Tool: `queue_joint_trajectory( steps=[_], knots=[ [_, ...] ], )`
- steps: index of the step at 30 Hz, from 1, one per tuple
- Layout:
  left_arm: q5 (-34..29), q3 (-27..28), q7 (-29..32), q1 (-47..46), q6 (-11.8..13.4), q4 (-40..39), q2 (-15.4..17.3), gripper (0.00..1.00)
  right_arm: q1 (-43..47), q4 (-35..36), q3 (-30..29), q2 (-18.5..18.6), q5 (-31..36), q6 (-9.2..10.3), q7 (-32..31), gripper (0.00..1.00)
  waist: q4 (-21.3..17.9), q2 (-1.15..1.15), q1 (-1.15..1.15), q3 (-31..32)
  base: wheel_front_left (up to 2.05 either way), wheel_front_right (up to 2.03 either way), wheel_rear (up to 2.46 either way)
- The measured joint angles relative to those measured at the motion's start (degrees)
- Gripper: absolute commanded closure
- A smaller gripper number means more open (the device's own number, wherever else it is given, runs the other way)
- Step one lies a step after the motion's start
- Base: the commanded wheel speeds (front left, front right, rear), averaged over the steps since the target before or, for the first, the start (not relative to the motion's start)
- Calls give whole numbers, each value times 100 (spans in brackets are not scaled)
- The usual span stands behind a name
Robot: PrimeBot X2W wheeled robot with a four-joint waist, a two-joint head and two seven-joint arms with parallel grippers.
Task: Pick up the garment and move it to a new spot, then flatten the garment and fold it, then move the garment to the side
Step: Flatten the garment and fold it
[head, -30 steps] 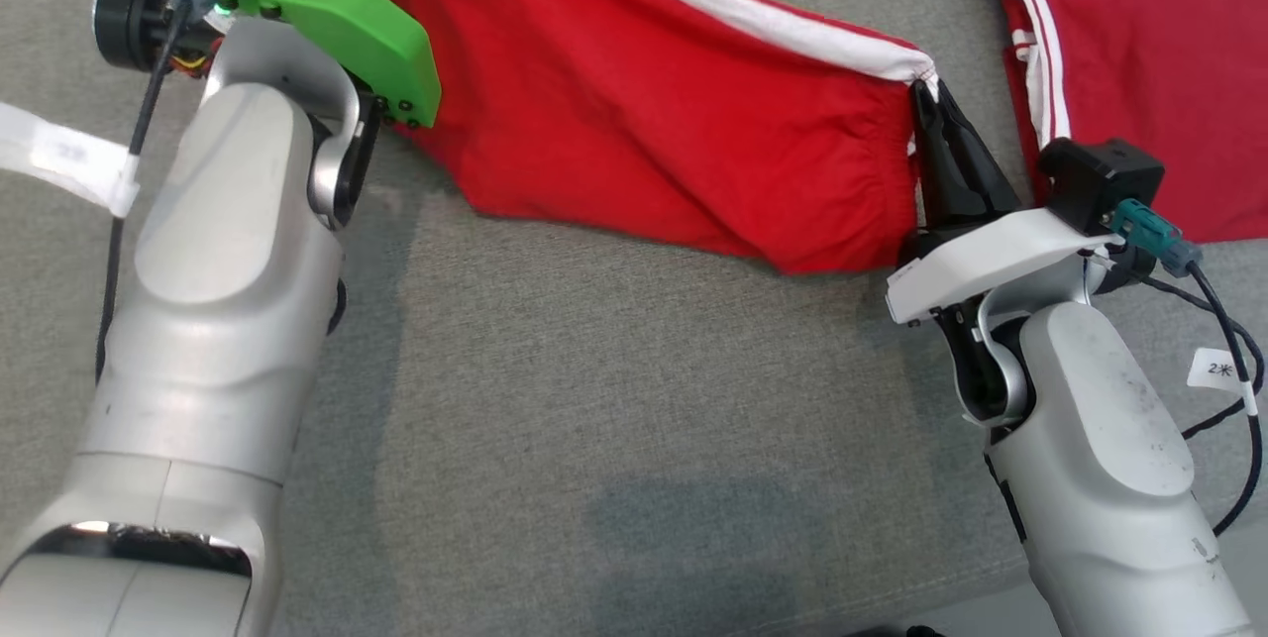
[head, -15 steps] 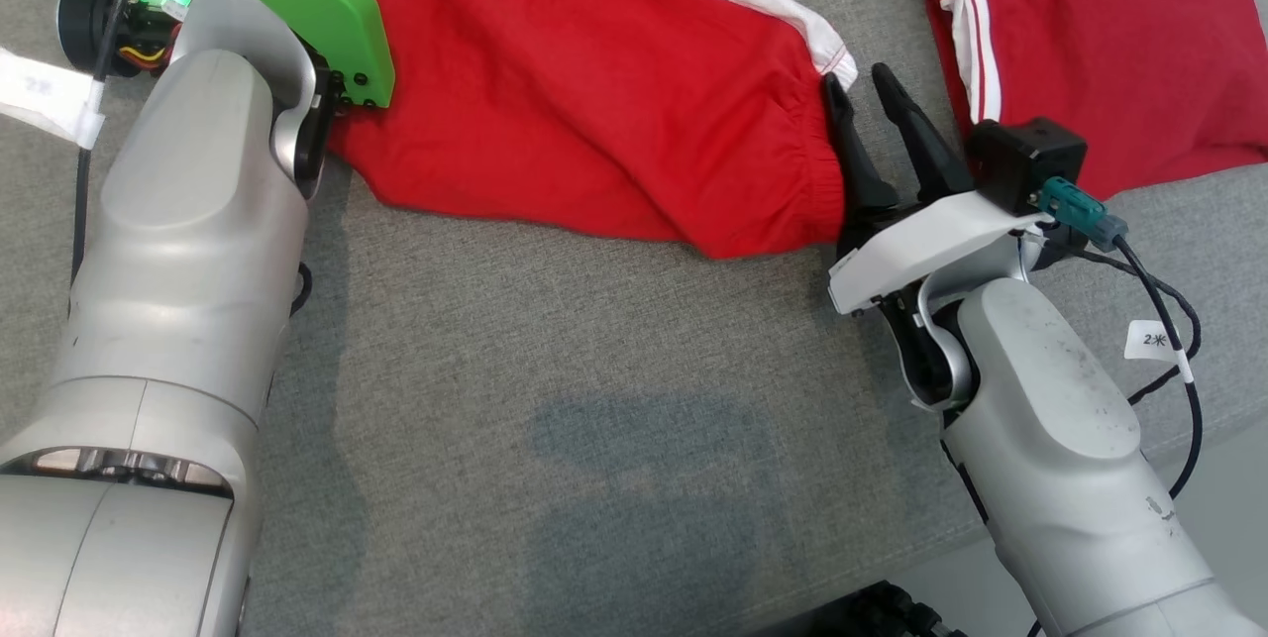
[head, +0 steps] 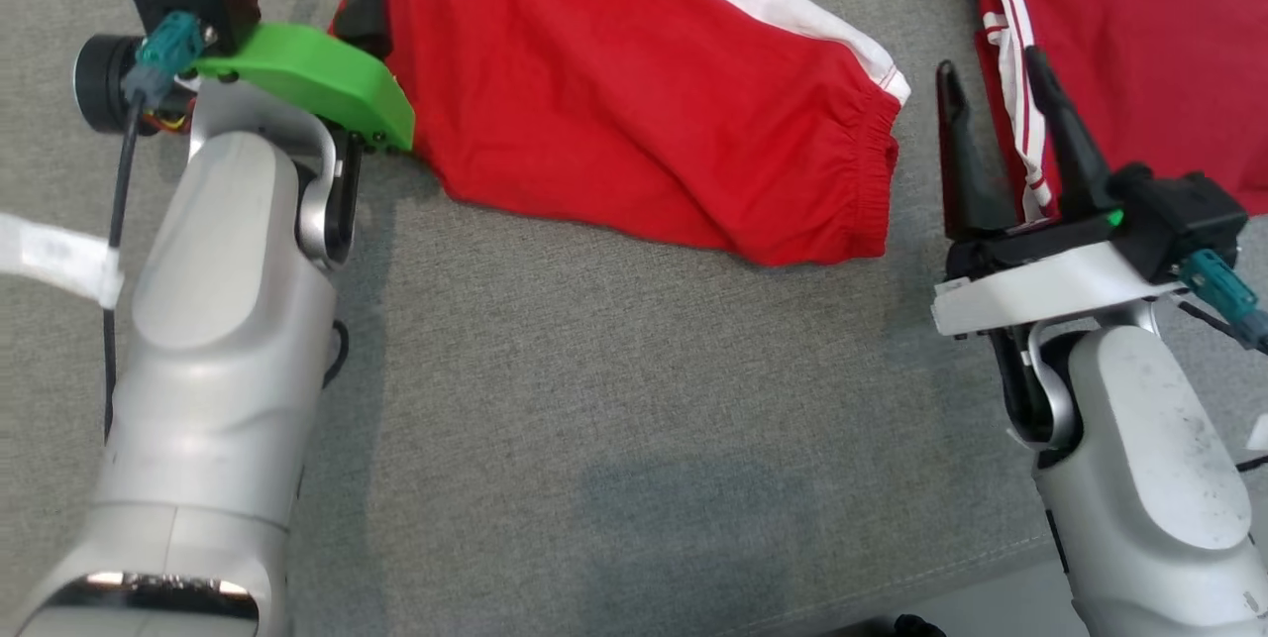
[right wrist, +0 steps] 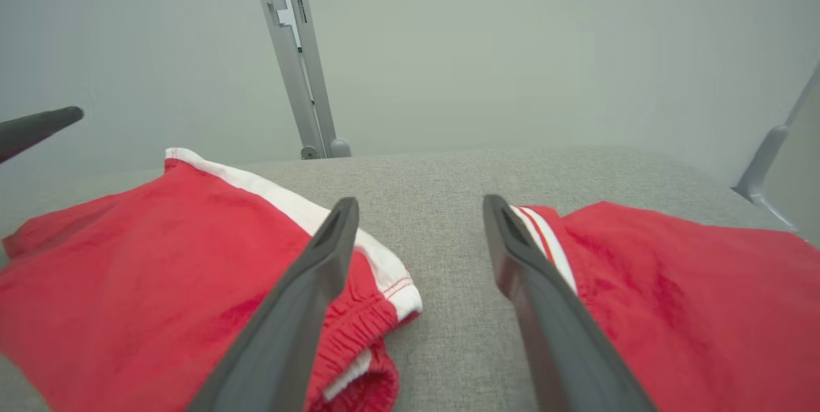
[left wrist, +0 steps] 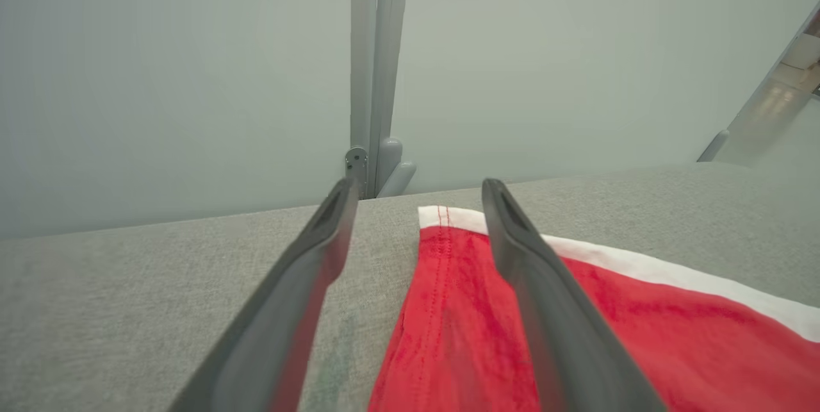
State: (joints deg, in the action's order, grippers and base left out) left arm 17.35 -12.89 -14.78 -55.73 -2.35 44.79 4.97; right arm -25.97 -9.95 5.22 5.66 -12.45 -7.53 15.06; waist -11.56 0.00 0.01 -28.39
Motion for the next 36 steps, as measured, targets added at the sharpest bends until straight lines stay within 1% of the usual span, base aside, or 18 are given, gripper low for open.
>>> queue_joint_trajectory(
  steps=[3,7,10,13,16,25,33,36],
  knots=[
    [-133,140,0,662,149,-845,38,0,176,260,-255,-48,157,0,0,0,82,0,0,123,0,0,0],
    [-311,311,-1,1463,349,-1806,51,0,413,388,-495,-79,234,0,0,0,171,0,0,311,0,0,0],
    [-363,379,-1,2034,454,-2310,54,0,614,427,-642,-87,265,0,0,0,233,0,0,456,0,0,0],
    [-404,401,-1,2578,541,-2646,57,0,843,430,-732,-109,297,0,0,0,275,0,-1,609,0,0,0],
    [-426,416,-1,2982,595,-2878,68,0,1060,443,-802,-125,320,0,0,0,304,0,-1,753,0,0,0],
    [-335,457,86,3524,690,-3164,133,0,1412,474,-987,-202,303,0,0,0,310,0,-1,1026,0,0,0],
    [-300,376,220,3560,686,-3263,157,0,1412,468,-970,-233,298,0,0,0,257,0,-1,1039,0,0,0],
    [-298,296,339,3442,584,-3244,176,0,1397,461,-946,-237,292,0,0,0,246,0,-1,1002,0,0,0]
  ],
)
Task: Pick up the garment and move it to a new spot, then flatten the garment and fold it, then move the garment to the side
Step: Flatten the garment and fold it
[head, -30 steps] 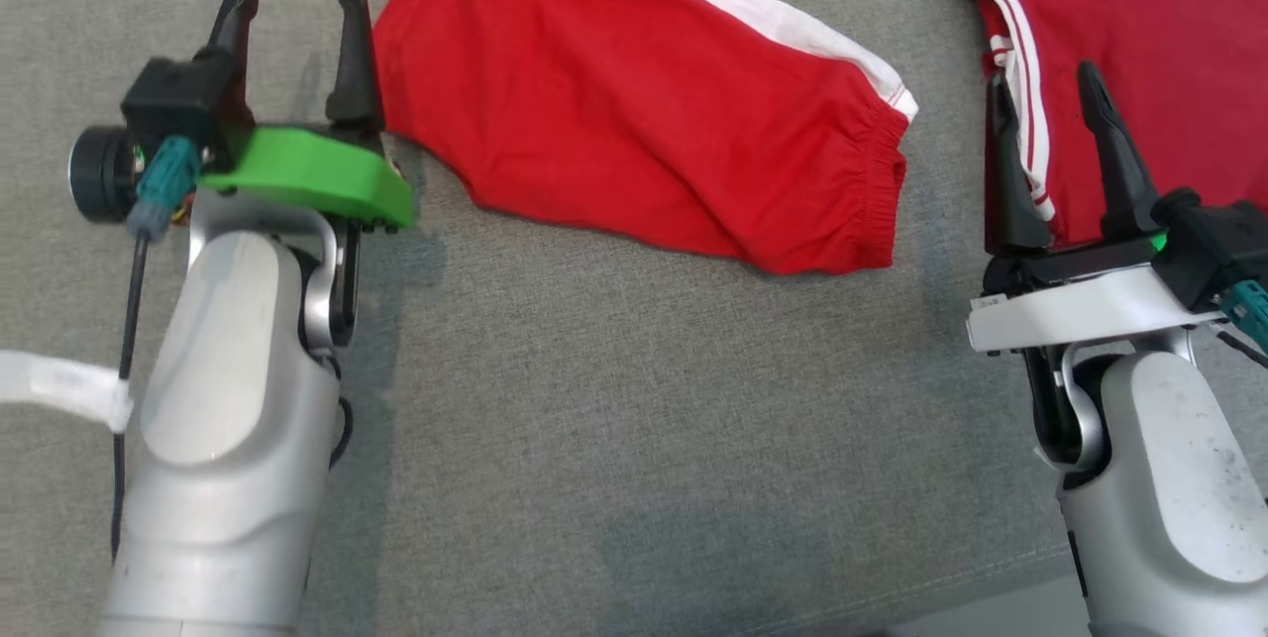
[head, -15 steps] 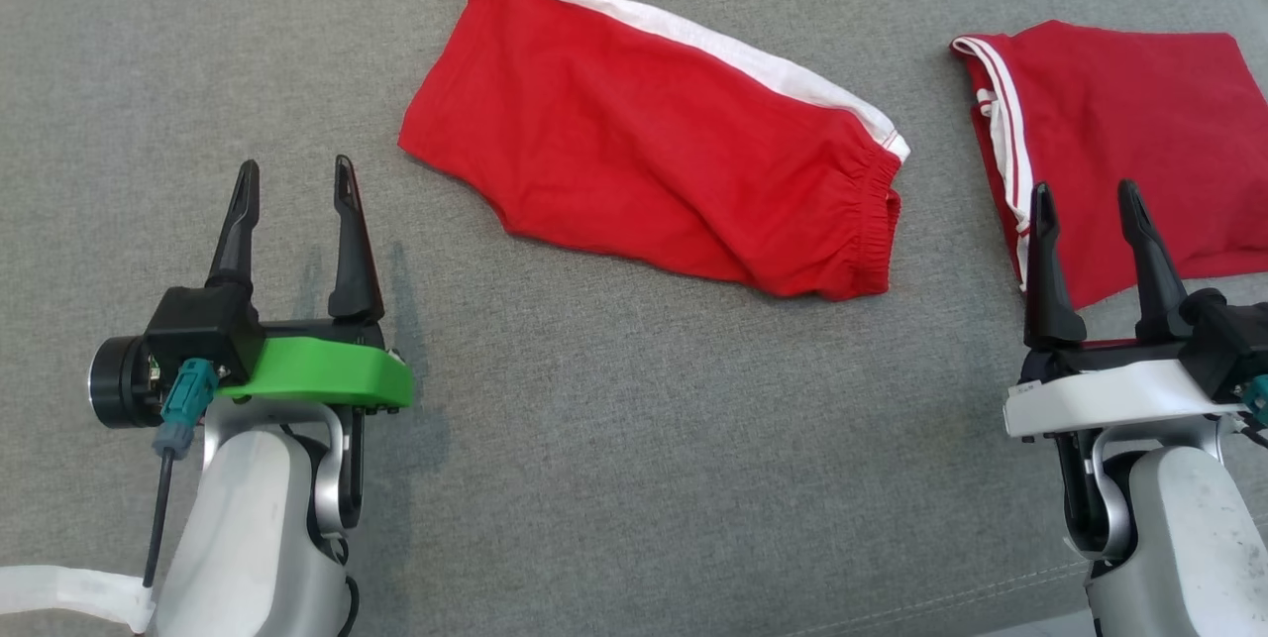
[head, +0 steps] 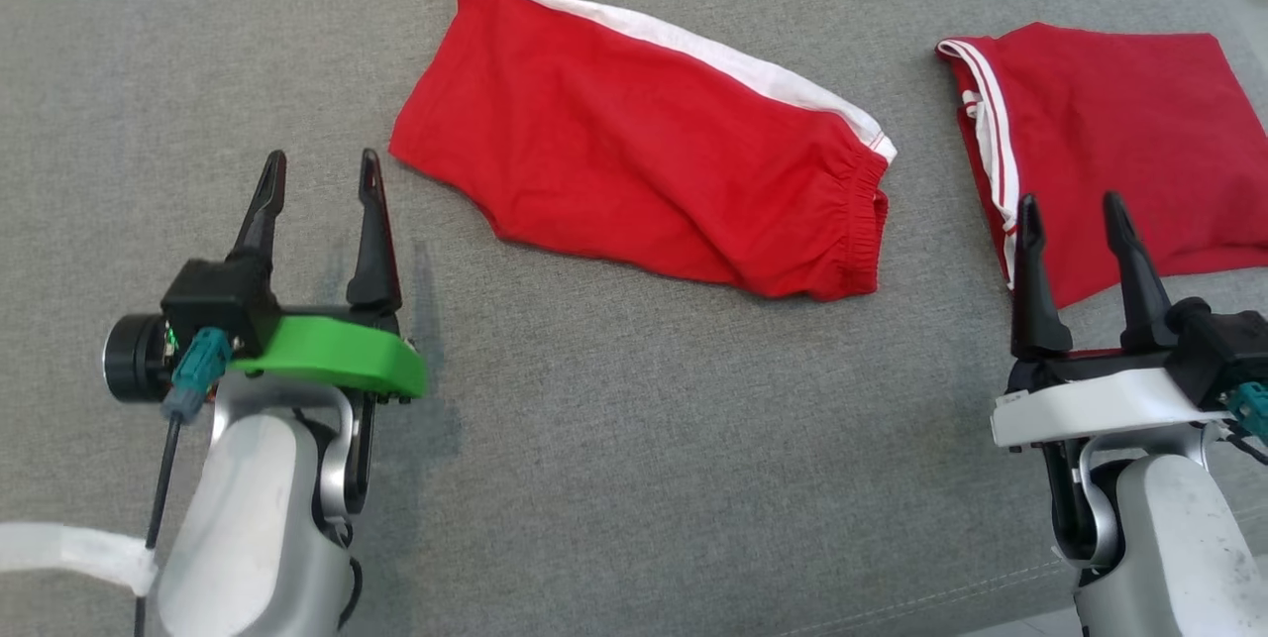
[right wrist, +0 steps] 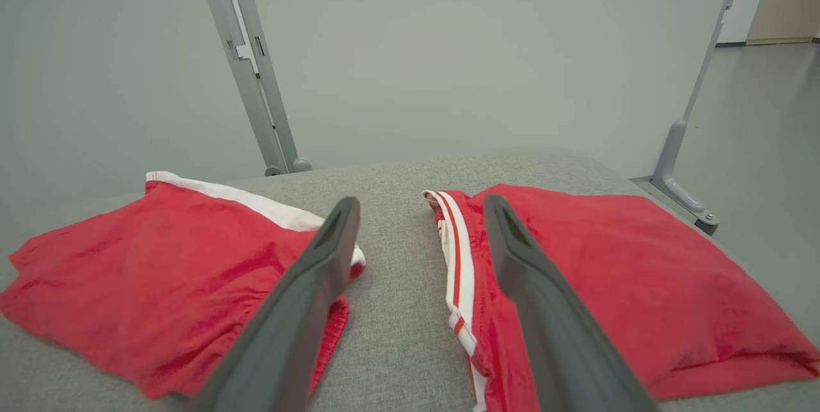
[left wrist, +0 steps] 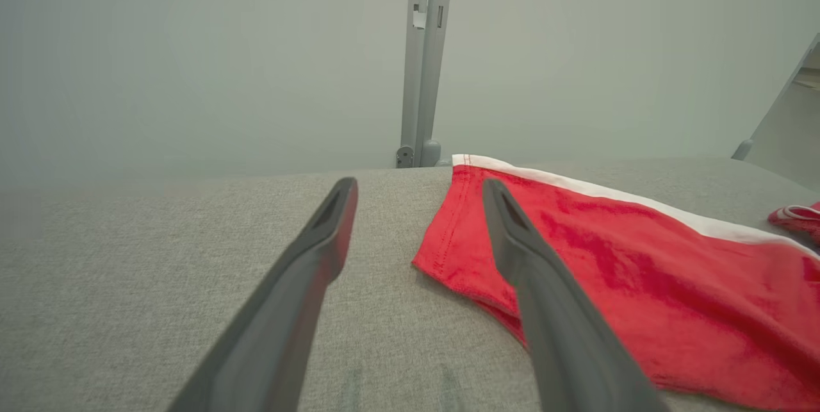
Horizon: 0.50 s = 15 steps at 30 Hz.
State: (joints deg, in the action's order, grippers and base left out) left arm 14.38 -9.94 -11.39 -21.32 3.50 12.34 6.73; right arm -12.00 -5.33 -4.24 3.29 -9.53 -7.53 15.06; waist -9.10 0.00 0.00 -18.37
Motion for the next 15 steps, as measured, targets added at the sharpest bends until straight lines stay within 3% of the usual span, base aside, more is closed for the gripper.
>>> queue_joint_trajectory(
  steps=[7,15],
  knots=[
    [129,-246,775,-1064,-468,546,119,0,-153,-75,263,-9,-36,1,0,0,-159,0,0,-104,0,0,0],
    [619,-159,1539,-1960,-857,2315,321,0,-263,-180,550,-22,-149,0,0,0,-506,0,0,-285,0,0,0]
  ],
)
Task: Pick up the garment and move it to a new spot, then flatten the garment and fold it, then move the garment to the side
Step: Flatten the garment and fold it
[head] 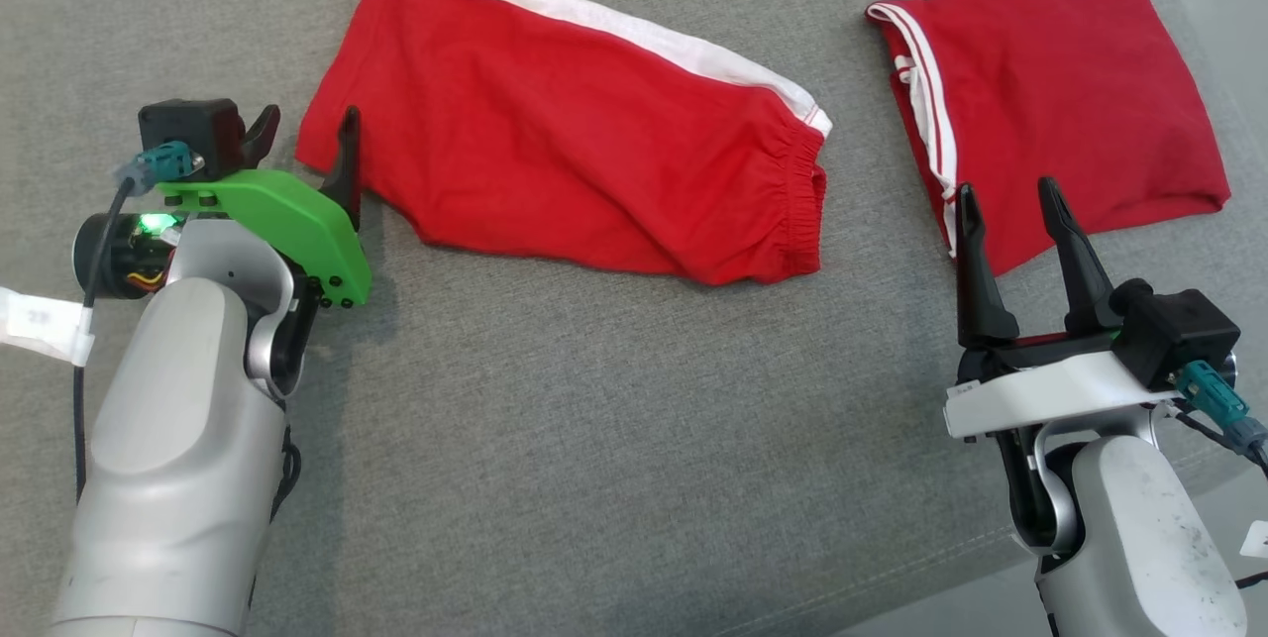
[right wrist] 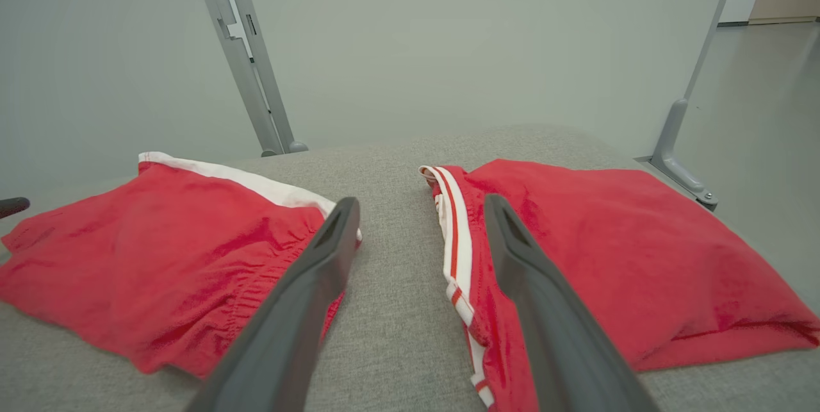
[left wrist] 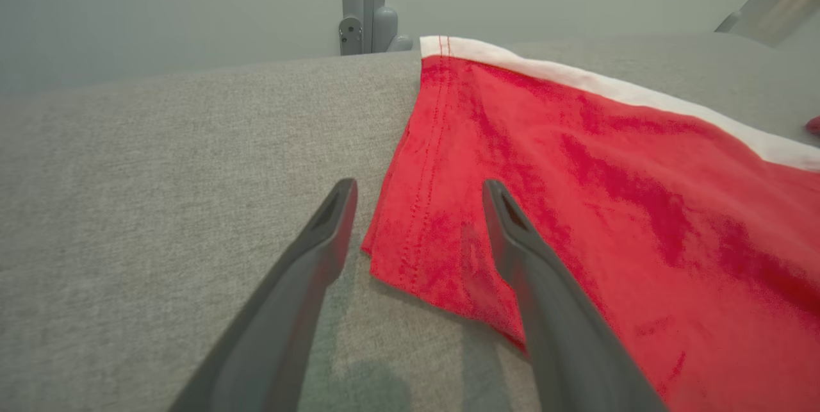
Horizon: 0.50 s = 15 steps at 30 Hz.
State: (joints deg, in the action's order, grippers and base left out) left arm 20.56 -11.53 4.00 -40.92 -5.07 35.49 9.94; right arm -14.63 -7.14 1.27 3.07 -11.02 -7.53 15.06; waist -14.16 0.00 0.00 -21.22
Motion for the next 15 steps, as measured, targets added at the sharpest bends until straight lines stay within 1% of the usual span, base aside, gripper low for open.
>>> queue_joint_trajectory(
  steps=[4,10,11,12,15],
  knots=[
    [134,-1,75,-305,-107,881,105,0,2,-41,-3,-3,-84,0,0,0,-178,0,0,-119,0,0,0],
    [376,-19,15,-630,-183,1608,126,0,-9,-78,33,-8,-131,0,0,0,-291,0,0,-185,0,0,0],
    [408,-26,-5,-655,-200,1704,118,68,-14,-82,49,-9,-146,0,0,0,-301,0,0,-180,0,0,0],
    [454,-44,-5,-686,-201,1786,103,100,-26,-86,66,-9,-163,0,0,0,-308,0,0,-172,0,0,0],
    [598,-118,-63,-724,-224,1962,60,100,-53,-92,74,-11,-208,0,0,0,-312,0,0,-140,0,0,0]
  ],
)
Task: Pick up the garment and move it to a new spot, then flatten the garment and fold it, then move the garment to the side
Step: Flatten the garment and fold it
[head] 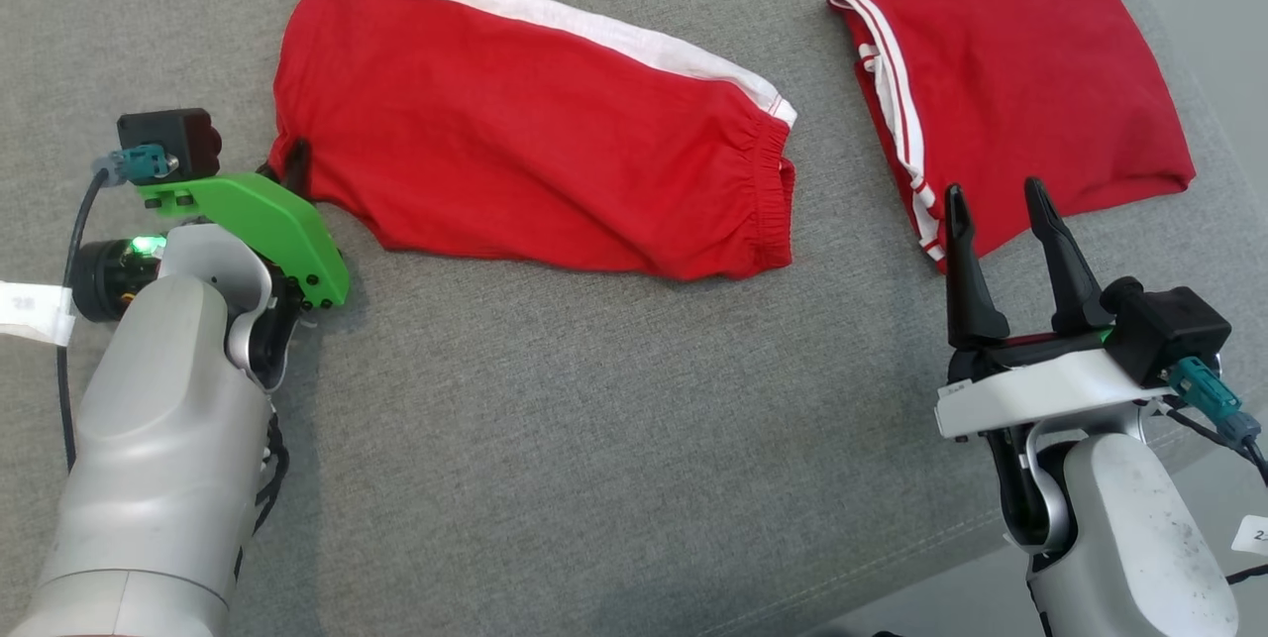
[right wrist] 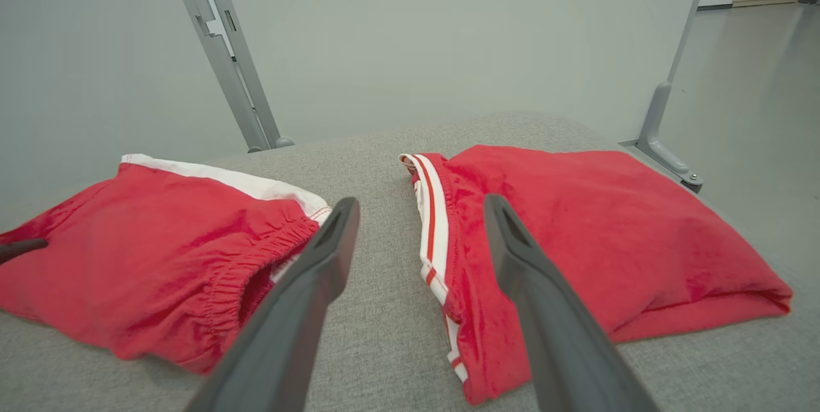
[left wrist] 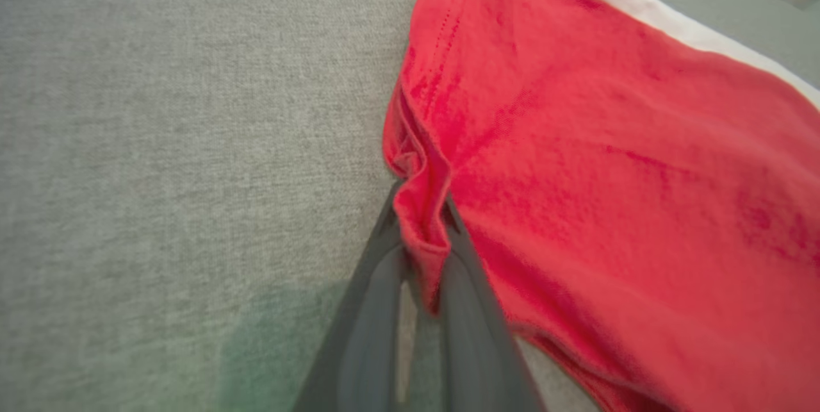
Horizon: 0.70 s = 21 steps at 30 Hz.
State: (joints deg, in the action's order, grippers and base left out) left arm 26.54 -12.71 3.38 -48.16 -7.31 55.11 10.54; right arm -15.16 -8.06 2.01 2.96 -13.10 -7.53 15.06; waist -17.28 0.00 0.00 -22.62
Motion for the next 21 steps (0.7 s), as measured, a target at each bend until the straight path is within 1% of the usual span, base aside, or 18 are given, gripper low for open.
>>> queue_joint_trajectory(
  steps=[3,8,14,18,21],
  knots=[
    [152,-101,-125,2,0,79,-11,100,-4,-48,20,1,-2,0,0,0,10,0,0,32,0,0,0],
    [321,-114,-766,266,-19,100,-9,100,81,-88,-30,-4,-25,0,0,0,91,0,0,134,0,0,0],
    [352,-153,-1386,942,-14,-293,-147,100,107,-166,49,131,15,2,0,0,340,0,0,249,0,0,0],
    [350,-180,-1588,1595,129,-858,-254,100,177,-224,94,220,32,2,0,0,567,0,0,357,0,0,0],
    [399,-133,-1642,2169,321,-1412,-305,100,226,-290,133,294,40,2,0,0,743,0,0,460,0,0,0]
  ],
)
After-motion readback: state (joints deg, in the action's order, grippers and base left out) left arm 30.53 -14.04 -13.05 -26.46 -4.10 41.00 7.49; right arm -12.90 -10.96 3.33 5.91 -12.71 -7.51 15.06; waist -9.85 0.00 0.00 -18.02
